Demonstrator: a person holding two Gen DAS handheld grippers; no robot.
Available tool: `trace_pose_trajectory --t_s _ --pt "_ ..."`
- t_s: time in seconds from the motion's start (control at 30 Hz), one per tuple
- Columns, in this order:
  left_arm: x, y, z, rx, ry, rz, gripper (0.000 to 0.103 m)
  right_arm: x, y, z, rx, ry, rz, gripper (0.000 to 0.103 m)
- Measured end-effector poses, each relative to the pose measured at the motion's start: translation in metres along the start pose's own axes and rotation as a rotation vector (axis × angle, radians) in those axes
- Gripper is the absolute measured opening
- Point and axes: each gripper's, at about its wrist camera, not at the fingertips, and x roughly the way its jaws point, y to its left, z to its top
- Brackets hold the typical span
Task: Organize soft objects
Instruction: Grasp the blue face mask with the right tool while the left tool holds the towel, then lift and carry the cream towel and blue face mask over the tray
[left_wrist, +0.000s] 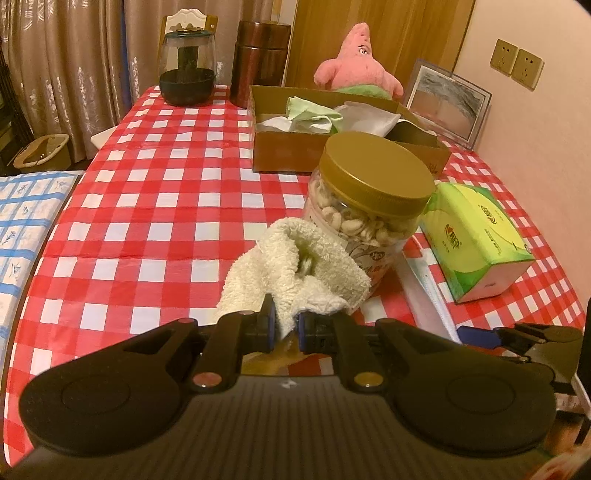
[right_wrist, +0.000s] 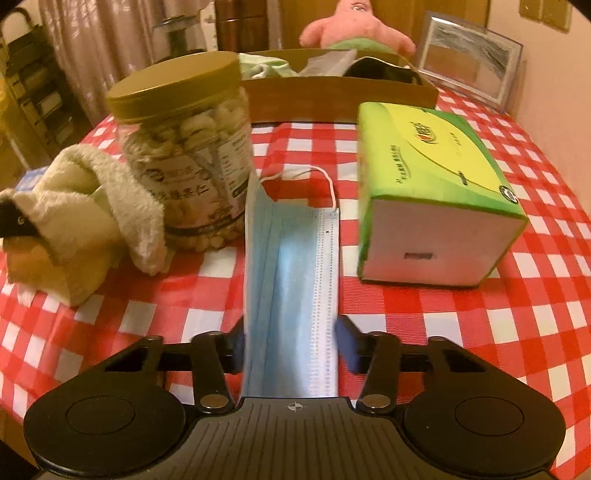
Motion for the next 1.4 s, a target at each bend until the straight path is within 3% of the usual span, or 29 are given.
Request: trace_pose_trajectory --t_s 0.03,0.13,0.2,0.73,1.4 --pt "0.000 -0.001 0.000 0.000 0.001 0.000 0.010 0.000 0.001 0.000 -0.010 0.001 -0.001 0.018" --pt "-0.003 0.000 -0.001 -0.002 0.001 0.001 0.010 -0.002 0.002 0.000 -0.012 0.008 0.013 0.006" --pt "-0.006 0.001 -0.001 0.000 -0.002 0.005 0.010 -0.006 0.001 0.001 -0.009 0.001 0.019 0.004" --pt "-0.061 0.001 0.014 0.005 -0.078 0.029 0.010 -0.070 0.007 0.004 -0.004 -0.076 0.110 0.004" --pt "-0.095 0.010 0.028 -0.003 -0.107 0.049 0.010 -0.131 -0.010 0.028 -0.014 -0.187 0.092 0.004"
